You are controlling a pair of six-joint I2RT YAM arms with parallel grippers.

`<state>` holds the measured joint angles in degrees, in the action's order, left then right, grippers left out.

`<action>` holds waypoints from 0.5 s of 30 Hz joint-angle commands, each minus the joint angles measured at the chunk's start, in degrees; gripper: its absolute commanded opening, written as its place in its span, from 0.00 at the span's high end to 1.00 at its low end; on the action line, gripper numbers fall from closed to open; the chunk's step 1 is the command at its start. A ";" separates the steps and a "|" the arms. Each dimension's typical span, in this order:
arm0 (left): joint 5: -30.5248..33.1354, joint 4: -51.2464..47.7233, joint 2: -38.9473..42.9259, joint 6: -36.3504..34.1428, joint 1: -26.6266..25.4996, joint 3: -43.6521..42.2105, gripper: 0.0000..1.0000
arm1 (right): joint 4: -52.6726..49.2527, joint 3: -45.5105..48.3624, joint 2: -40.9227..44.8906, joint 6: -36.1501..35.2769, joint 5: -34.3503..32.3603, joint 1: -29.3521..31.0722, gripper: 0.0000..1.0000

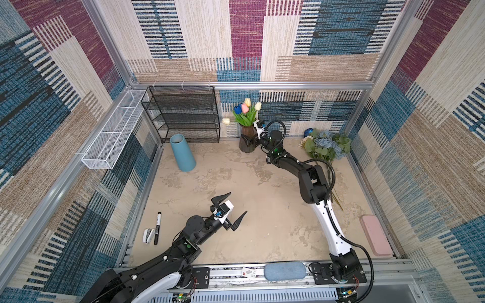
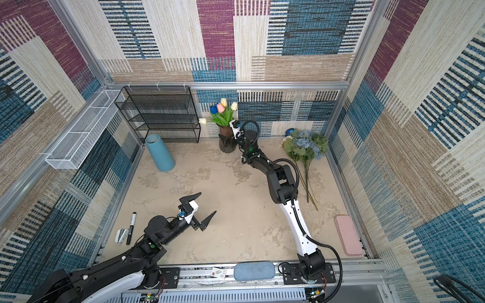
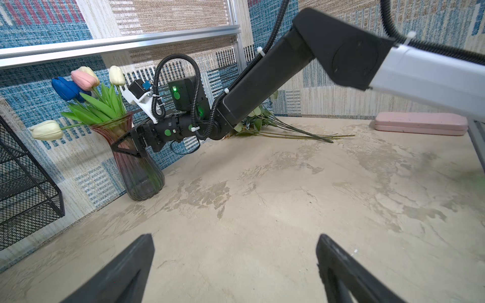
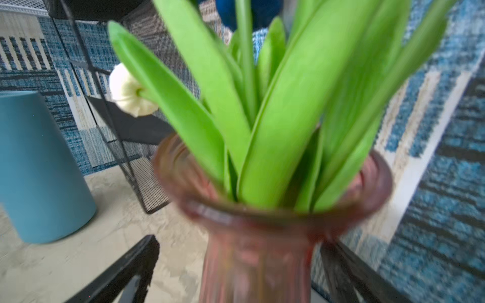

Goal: Arrange the flowers into the vase

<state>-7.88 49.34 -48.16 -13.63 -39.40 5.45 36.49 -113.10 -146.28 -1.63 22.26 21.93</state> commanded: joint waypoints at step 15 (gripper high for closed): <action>32.75 -6.03 -6.93 6.83 16.02 15.93 0.01 | 25.56 69.81 58.03 8.48 -4.99 1.44 0.00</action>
<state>16.80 41.45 -51.90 -12.10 -28.34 19.75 57.91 -49.50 -92.49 3.22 18.44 22.44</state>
